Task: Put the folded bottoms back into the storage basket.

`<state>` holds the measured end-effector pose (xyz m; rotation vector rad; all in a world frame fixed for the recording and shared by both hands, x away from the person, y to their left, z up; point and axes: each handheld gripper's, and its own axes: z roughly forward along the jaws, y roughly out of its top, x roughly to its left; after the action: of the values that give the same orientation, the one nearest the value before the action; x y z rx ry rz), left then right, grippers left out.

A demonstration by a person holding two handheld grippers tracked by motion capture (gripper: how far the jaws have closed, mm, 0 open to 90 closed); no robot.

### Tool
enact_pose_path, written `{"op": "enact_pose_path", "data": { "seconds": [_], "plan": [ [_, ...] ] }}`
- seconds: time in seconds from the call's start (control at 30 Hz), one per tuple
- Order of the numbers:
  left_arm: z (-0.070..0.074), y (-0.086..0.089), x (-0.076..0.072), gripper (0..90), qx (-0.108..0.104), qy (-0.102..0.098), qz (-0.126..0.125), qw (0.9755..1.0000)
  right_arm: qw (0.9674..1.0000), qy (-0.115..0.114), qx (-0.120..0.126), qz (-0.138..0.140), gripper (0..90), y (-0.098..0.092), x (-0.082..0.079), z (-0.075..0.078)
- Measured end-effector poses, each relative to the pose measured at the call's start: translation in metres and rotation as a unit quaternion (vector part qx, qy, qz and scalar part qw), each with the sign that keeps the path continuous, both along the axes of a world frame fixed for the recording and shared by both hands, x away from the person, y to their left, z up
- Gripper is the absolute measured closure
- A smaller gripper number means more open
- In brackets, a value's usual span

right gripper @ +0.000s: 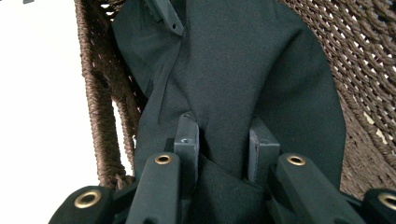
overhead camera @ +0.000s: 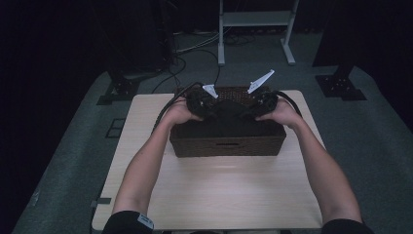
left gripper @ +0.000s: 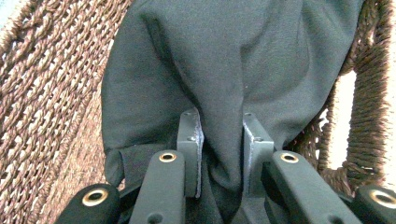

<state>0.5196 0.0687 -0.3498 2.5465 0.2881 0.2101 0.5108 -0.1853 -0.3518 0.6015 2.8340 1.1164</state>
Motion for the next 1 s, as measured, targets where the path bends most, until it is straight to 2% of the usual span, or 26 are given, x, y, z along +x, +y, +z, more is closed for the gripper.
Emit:
{"op": "enact_pose_path", "data": {
  "seconds": [0.17, 0.3, 0.4, 0.57, 0.67, 0.73, 1.0],
  "plan": [
    [-0.004, -0.005, 0.0, 73.3, 0.006, 0.0, 0.0, 1.0, 1.0, 0.005, 0.005, -0.004, 70.0, -0.003, 0.001, -0.007],
    [-0.008, -0.007, 0.001, 73.3, 0.008, 0.002, 0.0, 1.0, 0.9999, 0.012, -0.002, -0.007, 70.0, -0.004, 0.001, -0.01],
    [-0.012, -0.008, 0.001, 73.3, 0.02, 0.002, -0.003, 0.9998, 0.9999, 0.014, -0.005, -0.006, 70.0, -0.003, 0.002, -0.013],
    [-0.015, -0.006, 0.002, 73.3, 0.013, 0.001, 0.004, 0.9999, 0.9998, 0.018, -0.004, -0.009, 70.0, -0.002, 0.003, -0.016],
    [-0.019, -0.006, 0.002, 73.3, 0.01, 0.008, 0.008, 0.9999, 0.9997, 0.02, -0.007, -0.009, 69.9, -0.001, 0.004, -0.017],
    [-0.02, -0.006, 0.003, 73.3, 0.019, 0.007, 0.006, 0.9998, 0.9996, 0.023, -0.012, -0.01, 69.9, 0.0, 0.006, -0.02],
    [-0.024, -0.007, 0.005, 73.2, 0.023, 0.008, 0.01, 0.9996, 0.9994, 0.028, -0.014, -0.012, 69.8, 0.002, 0.009, -0.025]
  ]
}}
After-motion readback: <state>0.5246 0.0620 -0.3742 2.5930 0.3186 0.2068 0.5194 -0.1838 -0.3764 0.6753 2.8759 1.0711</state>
